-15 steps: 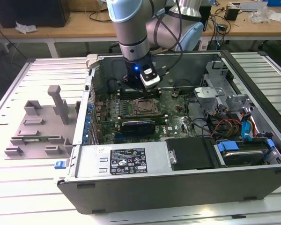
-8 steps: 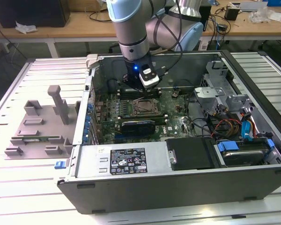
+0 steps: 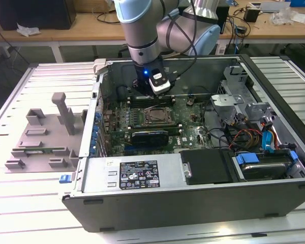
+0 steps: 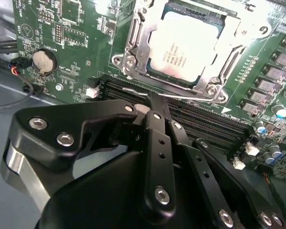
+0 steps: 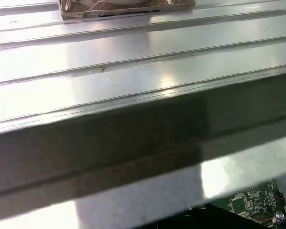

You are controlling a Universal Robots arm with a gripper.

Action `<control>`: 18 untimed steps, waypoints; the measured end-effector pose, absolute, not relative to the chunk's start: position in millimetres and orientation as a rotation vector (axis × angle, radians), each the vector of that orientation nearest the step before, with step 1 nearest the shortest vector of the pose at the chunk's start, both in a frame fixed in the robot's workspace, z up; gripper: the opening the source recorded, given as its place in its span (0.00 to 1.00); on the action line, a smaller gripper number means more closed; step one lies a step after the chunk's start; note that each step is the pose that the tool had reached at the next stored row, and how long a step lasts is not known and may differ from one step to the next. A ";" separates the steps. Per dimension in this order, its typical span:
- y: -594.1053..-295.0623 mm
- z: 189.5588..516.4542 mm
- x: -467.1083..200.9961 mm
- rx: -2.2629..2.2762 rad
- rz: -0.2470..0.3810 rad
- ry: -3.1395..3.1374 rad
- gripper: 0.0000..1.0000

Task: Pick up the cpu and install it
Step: 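Install the first cpu locking lever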

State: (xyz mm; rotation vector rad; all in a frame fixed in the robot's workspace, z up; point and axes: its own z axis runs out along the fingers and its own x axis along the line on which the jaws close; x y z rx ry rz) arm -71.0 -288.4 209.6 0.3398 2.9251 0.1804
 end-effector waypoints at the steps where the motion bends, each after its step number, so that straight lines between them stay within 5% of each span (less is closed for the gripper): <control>1: -288.3 209.1 -72.1 0.341 0.180 2.923 0.11; 18: -288.3 196.5 -84.1 0.326 0.179 2.836 0.11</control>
